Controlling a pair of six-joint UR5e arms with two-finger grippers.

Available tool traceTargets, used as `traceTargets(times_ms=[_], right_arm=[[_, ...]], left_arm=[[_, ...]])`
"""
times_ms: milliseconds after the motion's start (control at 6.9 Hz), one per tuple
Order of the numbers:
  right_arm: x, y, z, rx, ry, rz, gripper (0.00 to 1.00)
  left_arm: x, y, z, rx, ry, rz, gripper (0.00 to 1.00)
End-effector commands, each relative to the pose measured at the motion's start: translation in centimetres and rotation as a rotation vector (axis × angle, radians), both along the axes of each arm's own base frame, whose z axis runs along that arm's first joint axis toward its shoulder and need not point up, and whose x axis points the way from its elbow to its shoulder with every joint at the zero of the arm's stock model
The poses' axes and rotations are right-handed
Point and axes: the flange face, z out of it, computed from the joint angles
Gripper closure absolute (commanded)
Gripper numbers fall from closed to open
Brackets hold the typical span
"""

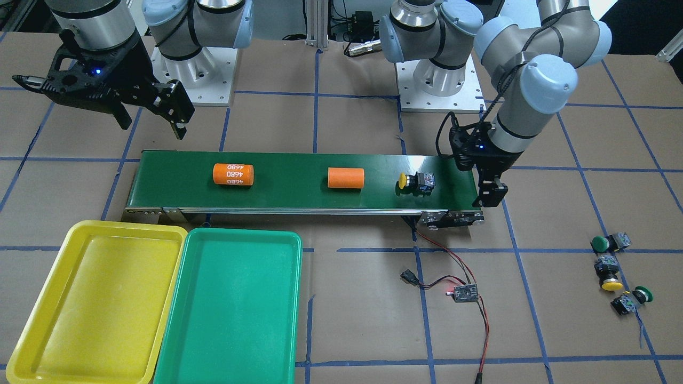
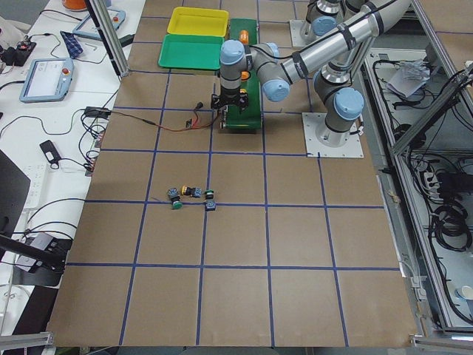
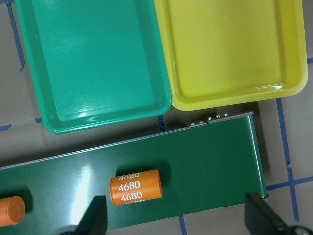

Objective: Sort buttons by color to trays
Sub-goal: 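Grasp another yellow-capped button from the pile with the left gripper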

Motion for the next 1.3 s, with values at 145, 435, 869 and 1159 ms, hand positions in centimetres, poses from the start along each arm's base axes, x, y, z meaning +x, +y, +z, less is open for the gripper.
traceTargets(times_ms=[145, 435, 869, 1159], right_arm=[[0.0, 0.0, -0.1, 0.004, 0.001, 0.001, 0.00], [0.0, 0.0, -0.2, 0.007, 0.003, 0.000, 0.00], [0.0, 0.0, 0.0, 0.001, 0.001, 0.001, 0.00], [-0.1, 0.0, -0.2, 0.004, 0.006, 0.003, 0.00]], left_arm=[[12.1, -10.4, 1.4, -0.083, -0.014, 0.078, 0.00], [22.5, -13.7, -2.5, -0.038, 0.009, 0.126, 0.00], [29.1, -18.2, -5.9, -0.009, 0.012, 0.068, 0.00], [30.9, -18.4, -7.6, 0.034, 0.039, 0.086, 0.00]])
